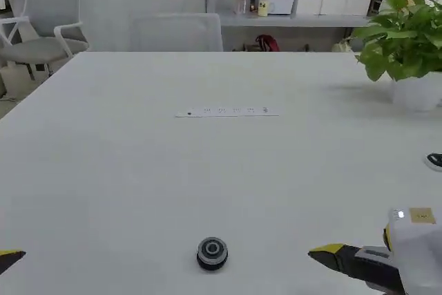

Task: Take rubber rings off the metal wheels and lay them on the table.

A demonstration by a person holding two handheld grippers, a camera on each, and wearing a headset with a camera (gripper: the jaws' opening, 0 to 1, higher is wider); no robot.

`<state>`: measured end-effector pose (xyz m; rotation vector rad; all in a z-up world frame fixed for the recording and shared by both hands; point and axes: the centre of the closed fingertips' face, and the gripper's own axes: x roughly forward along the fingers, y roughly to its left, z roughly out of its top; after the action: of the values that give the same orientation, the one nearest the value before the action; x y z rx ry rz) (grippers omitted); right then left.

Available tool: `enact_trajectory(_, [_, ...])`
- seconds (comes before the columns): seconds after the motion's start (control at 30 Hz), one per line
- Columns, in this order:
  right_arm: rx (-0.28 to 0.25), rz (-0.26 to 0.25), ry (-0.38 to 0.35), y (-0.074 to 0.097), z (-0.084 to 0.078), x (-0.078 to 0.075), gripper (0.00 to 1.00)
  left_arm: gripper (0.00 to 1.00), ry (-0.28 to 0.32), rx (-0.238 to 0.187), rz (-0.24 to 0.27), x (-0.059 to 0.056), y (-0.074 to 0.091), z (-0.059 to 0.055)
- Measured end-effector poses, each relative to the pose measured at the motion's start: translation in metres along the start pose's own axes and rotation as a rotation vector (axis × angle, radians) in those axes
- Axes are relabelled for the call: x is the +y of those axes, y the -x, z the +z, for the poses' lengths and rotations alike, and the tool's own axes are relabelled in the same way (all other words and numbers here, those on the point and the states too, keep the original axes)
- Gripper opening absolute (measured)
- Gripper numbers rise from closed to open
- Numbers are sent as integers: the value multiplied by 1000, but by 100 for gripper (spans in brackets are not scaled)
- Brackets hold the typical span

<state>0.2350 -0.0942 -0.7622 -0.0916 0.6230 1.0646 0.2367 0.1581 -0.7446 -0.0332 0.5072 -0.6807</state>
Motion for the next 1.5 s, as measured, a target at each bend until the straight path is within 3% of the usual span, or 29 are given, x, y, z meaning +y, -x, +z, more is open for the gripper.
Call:
enact_trajectory(0.47, [7, -26, -6, 11, -4, -5, 100, 100, 6, -21, 14, 2, 2, 1])
enact_trajectory(0.83, [1, -21, -6, 7, -2, -5, 100, 100, 8, -20, 24, 2, 2, 3])
enact_trajectory(1.27, [-6, -25, -25, 5, -3, -6, 100, 100, 11, -22, -3, -1, 1, 3])
enact_trajectory(1.5, [-13, -35, -30, 7, -1, -8, 100, 100, 11, -41, -16, -3, 4, 9])
